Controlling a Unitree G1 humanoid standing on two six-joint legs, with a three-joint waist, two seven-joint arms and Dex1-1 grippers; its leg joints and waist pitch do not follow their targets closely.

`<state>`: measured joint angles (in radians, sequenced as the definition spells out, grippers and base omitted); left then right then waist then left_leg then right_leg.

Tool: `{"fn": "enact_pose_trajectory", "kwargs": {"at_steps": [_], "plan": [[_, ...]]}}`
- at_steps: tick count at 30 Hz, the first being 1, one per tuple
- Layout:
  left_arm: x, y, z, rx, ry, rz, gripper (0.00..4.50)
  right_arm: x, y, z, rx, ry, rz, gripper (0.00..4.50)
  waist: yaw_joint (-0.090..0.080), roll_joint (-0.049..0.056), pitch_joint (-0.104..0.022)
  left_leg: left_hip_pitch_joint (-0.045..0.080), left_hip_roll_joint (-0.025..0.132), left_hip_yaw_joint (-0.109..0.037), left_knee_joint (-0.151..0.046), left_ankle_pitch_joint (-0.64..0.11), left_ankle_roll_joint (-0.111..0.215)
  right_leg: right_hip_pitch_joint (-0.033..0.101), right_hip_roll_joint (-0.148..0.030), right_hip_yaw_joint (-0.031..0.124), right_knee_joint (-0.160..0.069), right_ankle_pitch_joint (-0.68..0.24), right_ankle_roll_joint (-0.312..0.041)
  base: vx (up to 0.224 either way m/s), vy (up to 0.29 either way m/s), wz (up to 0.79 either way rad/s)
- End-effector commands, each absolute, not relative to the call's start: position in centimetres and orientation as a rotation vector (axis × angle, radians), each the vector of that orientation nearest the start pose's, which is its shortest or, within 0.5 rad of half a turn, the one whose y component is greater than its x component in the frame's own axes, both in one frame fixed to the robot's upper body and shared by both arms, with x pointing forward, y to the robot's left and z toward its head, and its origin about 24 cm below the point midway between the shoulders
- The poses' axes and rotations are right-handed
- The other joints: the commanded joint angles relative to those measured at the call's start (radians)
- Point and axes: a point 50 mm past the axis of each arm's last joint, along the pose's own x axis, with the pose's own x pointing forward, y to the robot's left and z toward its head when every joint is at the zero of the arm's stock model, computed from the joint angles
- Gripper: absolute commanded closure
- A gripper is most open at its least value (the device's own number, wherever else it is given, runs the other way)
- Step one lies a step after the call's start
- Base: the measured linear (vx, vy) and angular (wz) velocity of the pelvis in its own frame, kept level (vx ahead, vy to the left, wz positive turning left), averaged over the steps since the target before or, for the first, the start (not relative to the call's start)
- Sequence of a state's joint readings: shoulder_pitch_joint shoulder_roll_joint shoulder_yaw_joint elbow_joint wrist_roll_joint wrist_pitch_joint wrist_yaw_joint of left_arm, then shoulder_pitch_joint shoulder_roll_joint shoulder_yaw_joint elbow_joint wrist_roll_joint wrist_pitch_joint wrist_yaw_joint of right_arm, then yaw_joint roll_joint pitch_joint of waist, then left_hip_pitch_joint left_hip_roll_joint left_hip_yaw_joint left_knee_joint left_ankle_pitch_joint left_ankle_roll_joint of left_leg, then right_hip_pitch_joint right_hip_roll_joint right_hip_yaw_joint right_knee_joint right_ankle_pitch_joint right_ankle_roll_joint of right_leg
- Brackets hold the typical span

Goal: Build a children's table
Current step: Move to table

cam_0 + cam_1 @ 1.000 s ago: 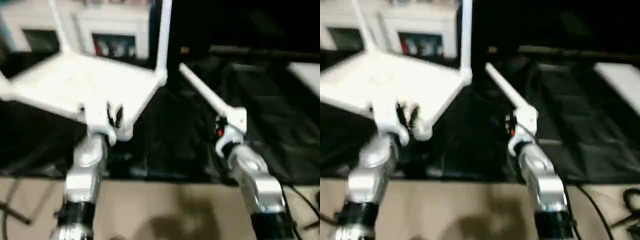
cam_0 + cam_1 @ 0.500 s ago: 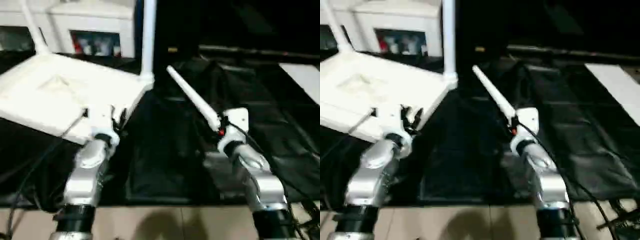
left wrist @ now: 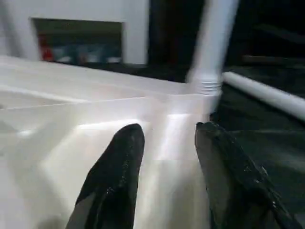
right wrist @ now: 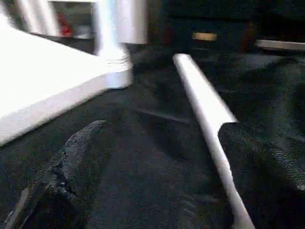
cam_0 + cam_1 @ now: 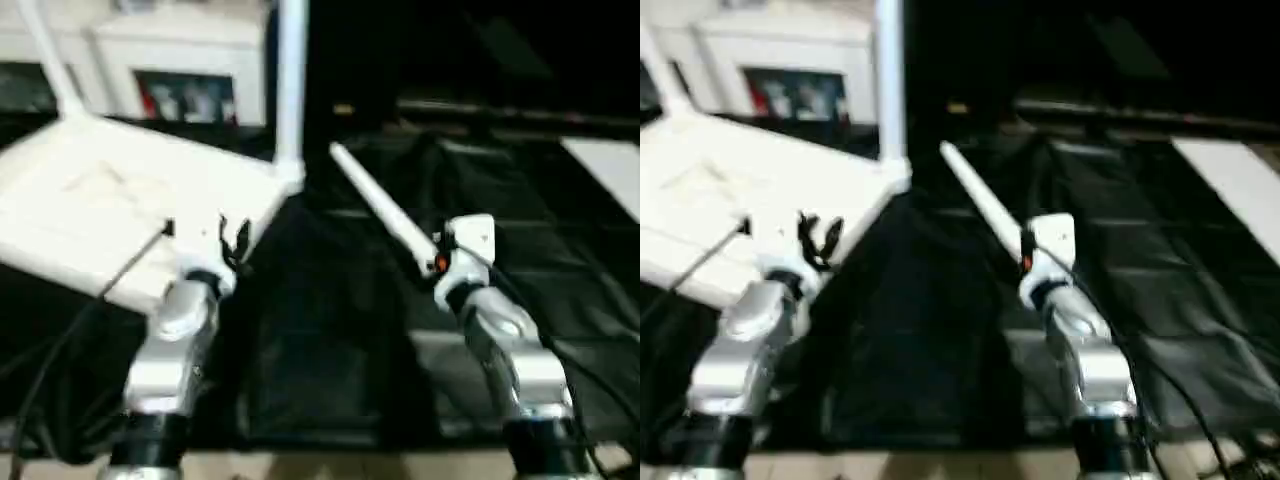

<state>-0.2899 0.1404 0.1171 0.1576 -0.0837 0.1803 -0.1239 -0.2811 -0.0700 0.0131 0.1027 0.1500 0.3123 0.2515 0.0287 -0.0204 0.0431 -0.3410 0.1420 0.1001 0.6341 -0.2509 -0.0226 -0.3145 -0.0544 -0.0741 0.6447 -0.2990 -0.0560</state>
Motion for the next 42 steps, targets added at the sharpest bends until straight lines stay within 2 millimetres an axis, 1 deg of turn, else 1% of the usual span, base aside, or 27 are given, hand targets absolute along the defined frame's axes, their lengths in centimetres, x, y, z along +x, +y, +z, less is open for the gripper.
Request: {"fn": "enact_pose_trajectory", "kwargs": {"at_steps": [1,2,3,4,5,6,7,9,10,11,12,13,14,15,16,17,18,19,20,21,23,24,26,27,30,35,42], "plan": [[31.2,17.0,7.4,0.016,0.042,-0.096,2.41,30.3,-13.8,6.6,0.066,0.134,0.311,0.54,-0.040,0.031,-0.058,0.144,0.159,-0.125,-0.124,-0.105,0.342,-0.093,-0.036,0.010,0.039,-0.018,-0.015,0.113,0.027,0.06],[31.2,16.9,7.4,0.017,0.042,-0.097,2.41,30.3,-13.9,6.5,0.069,0.137,0.305,0.54,-0.038,0.012,-0.052,0.133,0.140,-0.101,-0.115,-0.072,0.398,-0.100,-0.058,0.030,0.022,0.030,0.004,0.089,-0.006,0.09],[31.2,16.9,7.4,0.018,0.042,-0.098,2.41,30.3,-14.0,6.4,0.070,0.139,0.302,0.54,-0.035,0.001,-0.051,0.113,0.109,-0.071,-0.106,-0.076,0.388,-0.082,-0.069,0.041,-0.014,0.071,-0.014,0.063,-0.034,0.13],[31.2,16.9,7.4,0.018,0.042,-0.098,2.41,30.3,-14.0,6.3,0.071,0.141,0.300,0.54,-0.006,-0.040,-0.048,0.008,0.011,0.012,-0.055,-0.108,0.305,0.025,-0.117,0.102,-0.099,0.068,-0.061,0.063,-0.034,0.13],[31.3,16.9,7.4,0.019,0.042,-0.098,2.41,30.3,-14.0,6.3,0.072,0.143,0.300,0.54,0.034,-0.043,-0.049,-0.033,-0.004,0.023,0.024,-0.085,0.204,0.090,-0.189,0.166,-0.165,-0.231,-0.143,0.048,-0.057,0.09],[31.3,16.9,7.5,0.019,0.042,-0.099,2.41,30.3,-14.0,6.3,0.072,0.143,0.300,0.54,0.045,-0.044,-0.056,-0.068,0.002,0.013,0.049,-0.047,0.166,0.122,-0.198,0.178,-0.162,-0.277,-0.168,0.068,-0.052,0.00],[31.3,16.9,7.5,0.020,0.042,-0.100,2.41,30.3,-14.0,6.3,0.074,0.142,0.300,0.54,0.057,-0.029,-0.061,-0.100,0.009,0.003,0.052,0.027,0.114,0.140,-0.182,0.163,-0.146,-0.182,-0.208,0.068,-0.052,0.00],[31.4,16.9,7.5,0.022,0.041,-0.102,2.41,30.4,-13.9,6.4,0.076,0.139,0.301,0.54,0.043,0.010,-0.056,-0.080,0.045,0.002,-0.040,0.133,0.082,0.111,-0.107,0.072,-0.121,-0.062,-0.221,0.107,-0.001,-0.04],[31.4,16.9,7.5,0.022,0.040,-0.103,2.41,30.5,-13.9,6.4,0.077,0.138,0.301,0.54,0.019,0.042,-0.061,-0.004,0.071,-0.019,-0.089,0.161,0.121,0.054,-0.024,0.009,-0.071,-0.005,-0.156,0.121,0.020,-0.02],[31.5,16.9,7.5,0.023,0.040,-0.104,2.41,30.6,-13.8,6.5,0.078,0.137,0.301,0.54,-0.028,0.060,-0.070,0.128,0.137,-0.113,-0.100,0.152,0.267,-0.073,-0.002,-0.011,0.031,-0.057,-0.079,0.147,0.032,0.03],[31.5,16.9,7.5,0.023,0.040,-0.105,2.41,30.6,-13.8,6.5,0.079,0.136,0.301,0.54,-0.037,0.048,-0.080,0.152,0.159,-0.137,-0.097,0.134,0.343,-0.092,-0.014,-0.004,0.050,-0.077,-0.034,0.122,0.011,0.02],[31.5,16.9,7.6,0.024,0.039,-0.104,2.41,30.7,-13.8,6.5,0.079,0.136,0.302,0.54,-0.037,0.036,-0.081,0.150,0.170,-0.145,-0.089,0.172,0.449,-0.124,-0.031,0.007,0.080,-0.056,0.047,0.122,0.011,0.02],[31.6,16.9,7.6,0.025,0.040,-0.107,2.41,30.9,-13.7,6.6,0.100,0.136,0.318,0.54,-0.029,0.023,-0.070,0.134,0.158,-0.126,-0.093,0.221,0.504,-0.143,-0.044,0.022,0.084,-0.013,0.092,0.080,-0.008,-0.03],[31.6,16.9,7.6,0.025,0.040,-0.107,2.33,30.9,-13.7,6.6,0.100,0.136,0.318,0.36,-0.026,0.018,-0.067,0.118,0.140,-0.100,-0.097,0.208,0.496,-0.140,-0.047,0.028,0.070,0.026,0.088,0.054,-0.030,-0.04],[31.6,16.8,7.6,0.027,0.038,-0.123,2.33,31.4,-13.7,6.7,0.098,0.142,0.334,0.36,-0.019,-0.011,-0.063,0.087,0.076,-0.049,-0.074,0.124,0.415,-0.109,-0.071,0.053,-0.015,0.134,0.030,0.054,-0.030,-0.04],[31.6,16.7,7.6,0.037,0.042,-0.130,2.33,31.7,-13.8,6.8,0.096,0.148,0.339,0.36,0.012,-0.048,-0.059,-0.007,-0.003,0.012,-0.032,0.003,0.300,-0.013,-0.128,0.121,-0.096,0.076,-0.027,0.032,-0.095,0.04],[31.6,16.7,7.5,0.045,0.044,-0.134,2.29,31.9,-13.9,6.9,0.093,0.152,0.341,0.22,0.047,-0.056,-0.067,-0.046,-0.017,0.003,0.022,0.004,0.187,0.054,-0.190,0.179,-0.114,0.043,-0.068,0.035,-0.110,0.07],[31.7,16.5,7.5,0.047,0.044,-0.146,2.29,32.3,-14.0,6.9,0.084,0.169,0.341,0.22,0.053,-0.049,-0.067,-0.055,-0.005,-0.006,0.012,0.064,0.133,0.057,-0.188,0.171,-0.097,0.114,-0.084,0.035,-0.110,0.07],[31.7,16.4,7.5,0.046,0.043,-0.158,2.29,32.8,-14.2,6.9,0.069,0.192,0.332,0.02,0.042,-0.038,-0.062,-0.059,0.010,-0.009,-0.036,0.185,0.053,0.042,-0.138,0.121,-0.058,0.321,-0.109,0.032,-0.068,-0.05],[31.7,16.3,7.6,0.046,0.041,-0.180,2.29,33.7,-14.5,6.9,0.057,0.236,0.323,0.02,0.034,-0.021,-0.066,-0.040,0.020,-0.010,-0.055,0.292,0.022,0.018,-0.083,0.087,-0.031,0.512,-0.106,0.009,-0.057,-0.04],[31.6,16.1,7.6,0.050,0.044,-0.213,2.29,34.9,-15.0,7.1,0.032,0.298,0.288,0.02,0.015,-0.007,-0.070,-0.022,0.034,-0.013,-0.057,0.340,0.031,0.001,-0.068,0.076,-0.024,0.545,-0.153,0.004,-0.029,-0.02],[31.5,15.9,7.6,0.062,0.045,-0.252,2.29,36.0,-15.6,7.4,-0.002,0.345,0.264,0.02,0.012,-0.003,-0.070,-0.014,0.049,-0.005,-0.059,0.251,0.017,-0.004,-0.074,0.070,-0.039,0.396,-0.219,0.000,0.000,0.00],[31.4,15.7,7.6,0.072,0.046,-0.287,2.29,36.7,-15.9,7.6,-0.019,0.386,0.260,0.02,0.014,-0.001,-0.058,-0.009,0.062,0.007,-0.073,0.087,0.010,-0.011,-0.079,0.071,-0.058,0.239,-0.261,0.000,0.000,0.00],[31.3,15.5,7.5,0.104,0.062,-0.334,2.29,37.7,-16.3,8.3,-0.024,0.415,0.250,0.02,0.015,-0.001,-0.049,-0.002,0.069,0.017,-0.079,-0.035,-0.009,-0.020,-0.081,0.071,-0.067,0.117,-0.265,-0.072,0.007,0.09],[31.1,15.3,7.5,0.142,0.080,-0.391,2.29,38.7,-16.8,9.0,-0.048,0.450,0.233,0.02,0.020,-0.002,-0.041,0.005,0.075,0.035,-0.087,-0.197,-0.057,-0.032,-0.088,0.073,-0.087,-0.117,-0.215,-0.071,0.001,0.07],[30.9,15.1,7.7,0.164,0.087,-0.453,2.29,39.3,-17.6,9.4,-0.096,0.608,0.210,0.02,0.024,-0.002,-0.040,-0.001,0.078,0.045,-0.089,-0.193,-0.075,-0.039,-0.087,0.075,-0.088,-0.155,-0.182,-0.014,-0.001,0.01],[30.5,14.9,7.8,0.176,0.092,-0.496,2.29,39.0,-17.8,9.4,-0.045,0.763,0.290,0.02,0.034,-0.012,-0.057,-0.020,0.081,0.055,-0.079,-0.004,-0.013,-0.028,-0.087,0.072,-0.059,0.103,-0.231,0.000,0.000,0.00]]}}
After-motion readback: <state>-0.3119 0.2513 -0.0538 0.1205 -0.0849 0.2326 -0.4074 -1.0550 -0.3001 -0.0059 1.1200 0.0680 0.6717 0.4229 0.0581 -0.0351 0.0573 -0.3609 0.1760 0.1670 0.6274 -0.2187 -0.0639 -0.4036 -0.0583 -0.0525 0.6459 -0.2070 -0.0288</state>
